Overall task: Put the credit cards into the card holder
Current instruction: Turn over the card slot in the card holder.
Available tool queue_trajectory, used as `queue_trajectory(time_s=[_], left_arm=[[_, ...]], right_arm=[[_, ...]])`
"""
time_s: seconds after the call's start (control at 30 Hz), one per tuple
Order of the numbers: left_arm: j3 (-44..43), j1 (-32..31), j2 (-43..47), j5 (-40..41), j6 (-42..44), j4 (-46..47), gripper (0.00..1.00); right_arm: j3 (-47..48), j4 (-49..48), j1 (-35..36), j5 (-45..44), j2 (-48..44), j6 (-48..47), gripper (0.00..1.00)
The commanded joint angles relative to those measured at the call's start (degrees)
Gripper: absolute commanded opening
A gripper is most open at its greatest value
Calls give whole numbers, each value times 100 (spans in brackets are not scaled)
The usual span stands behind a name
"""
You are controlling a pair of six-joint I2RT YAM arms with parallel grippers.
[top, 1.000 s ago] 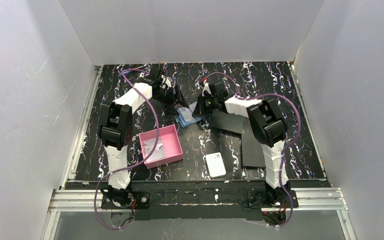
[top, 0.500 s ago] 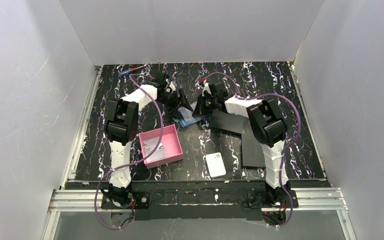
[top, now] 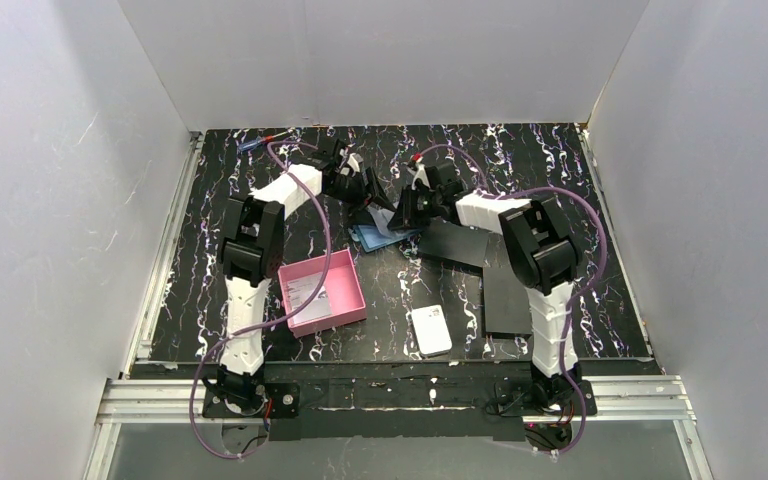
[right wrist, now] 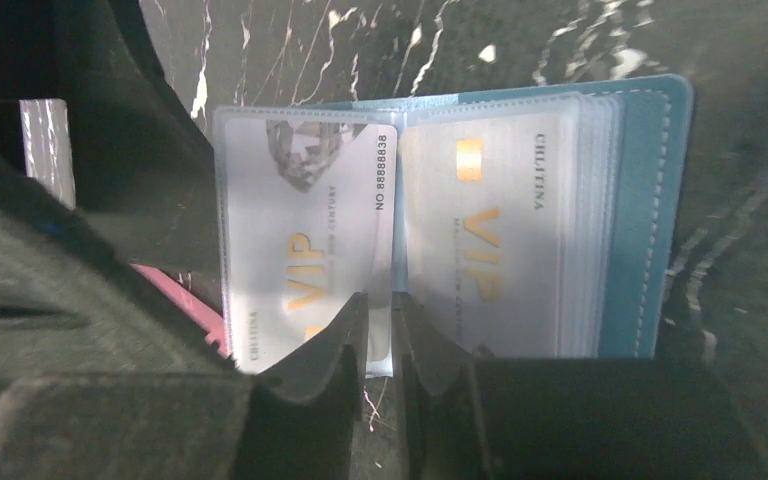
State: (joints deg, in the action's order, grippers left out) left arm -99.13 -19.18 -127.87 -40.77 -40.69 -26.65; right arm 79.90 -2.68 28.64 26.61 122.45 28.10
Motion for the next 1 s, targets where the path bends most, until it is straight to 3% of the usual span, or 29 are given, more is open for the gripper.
queue_trajectory(time_s=[0.0, 0.23, 0.37, 0.47, 0.6, 0.7, 0.8, 0.97], left_arm=[[-342, -104, -130, -226, -80, 81, 61], [-728, -246, -360, -253, -202, 191, 62], [-1149, -406, -682, -294, -420, 354, 65], [-1484, -436, -1040, -474, -498, 240, 65], [-1250, 95, 747, -187, 513, -793, 68], [679, 987, 2882, -365, 1187, -1347, 74], [1466, 1262, 3865, 377, 1835, -2088, 75], [2503, 1648, 5040, 1737, 1877, -2332, 74]], right_arm=[[-13, 69, -289, -30, -600, 321, 26], [-440, 738, -985, -527, -1424, 87, 30], [-492, 1760, -1203, -1343, -2056, -905, 31], [-641, 1945, -1203, -1280, -2430, -1000, 35], [-815, 1841, -1103, -799, -2915, -1283, 55], [-568, 1696, -6, -549, -3005, -1659, 72], [-223, 1581, 1073, -509, -2905, -2179, 78], [-350, 488, 2206, -485, -2690, -3001, 83]])
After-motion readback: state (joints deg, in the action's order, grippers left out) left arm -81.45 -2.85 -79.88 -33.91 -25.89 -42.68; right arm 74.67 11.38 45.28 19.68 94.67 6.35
